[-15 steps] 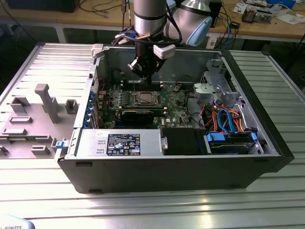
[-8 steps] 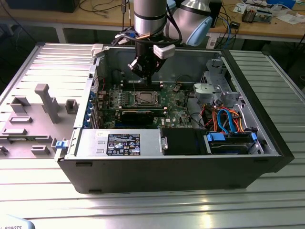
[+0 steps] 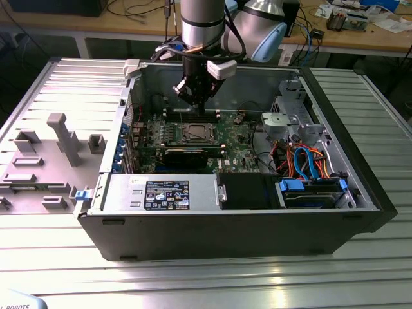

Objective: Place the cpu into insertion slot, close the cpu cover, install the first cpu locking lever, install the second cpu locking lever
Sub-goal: 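Install the first cpu locking lever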

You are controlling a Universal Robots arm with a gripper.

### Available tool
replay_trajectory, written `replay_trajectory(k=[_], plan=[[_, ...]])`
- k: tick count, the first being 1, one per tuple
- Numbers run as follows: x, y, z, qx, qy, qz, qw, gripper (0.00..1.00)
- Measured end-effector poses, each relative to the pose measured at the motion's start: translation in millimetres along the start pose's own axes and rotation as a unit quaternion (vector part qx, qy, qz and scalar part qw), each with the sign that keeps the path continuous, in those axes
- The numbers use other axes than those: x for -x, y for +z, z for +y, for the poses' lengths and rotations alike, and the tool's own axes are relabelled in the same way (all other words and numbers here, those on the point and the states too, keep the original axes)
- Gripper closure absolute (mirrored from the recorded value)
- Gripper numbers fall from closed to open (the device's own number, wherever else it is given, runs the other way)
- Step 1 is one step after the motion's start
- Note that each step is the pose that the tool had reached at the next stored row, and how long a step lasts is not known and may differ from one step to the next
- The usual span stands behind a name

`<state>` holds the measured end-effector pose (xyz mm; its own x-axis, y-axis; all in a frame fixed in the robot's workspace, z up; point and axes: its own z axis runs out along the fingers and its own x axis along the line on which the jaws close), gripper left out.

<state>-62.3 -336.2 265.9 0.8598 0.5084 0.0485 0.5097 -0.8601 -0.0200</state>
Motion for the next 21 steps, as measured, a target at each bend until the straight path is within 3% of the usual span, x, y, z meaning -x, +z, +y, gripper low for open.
replay_trajectory(k=[6,13,21], plan=[[0.1,0.0,0.0,0.0002,0.004,0.0,0.99999,0.89],[0.1,0.3,0.0,0.002,0.041,0.0008,0.99915,0.89],[0.5,0.3,-0.3,0.002,0.042,0.0009,0.99913,0.89]])
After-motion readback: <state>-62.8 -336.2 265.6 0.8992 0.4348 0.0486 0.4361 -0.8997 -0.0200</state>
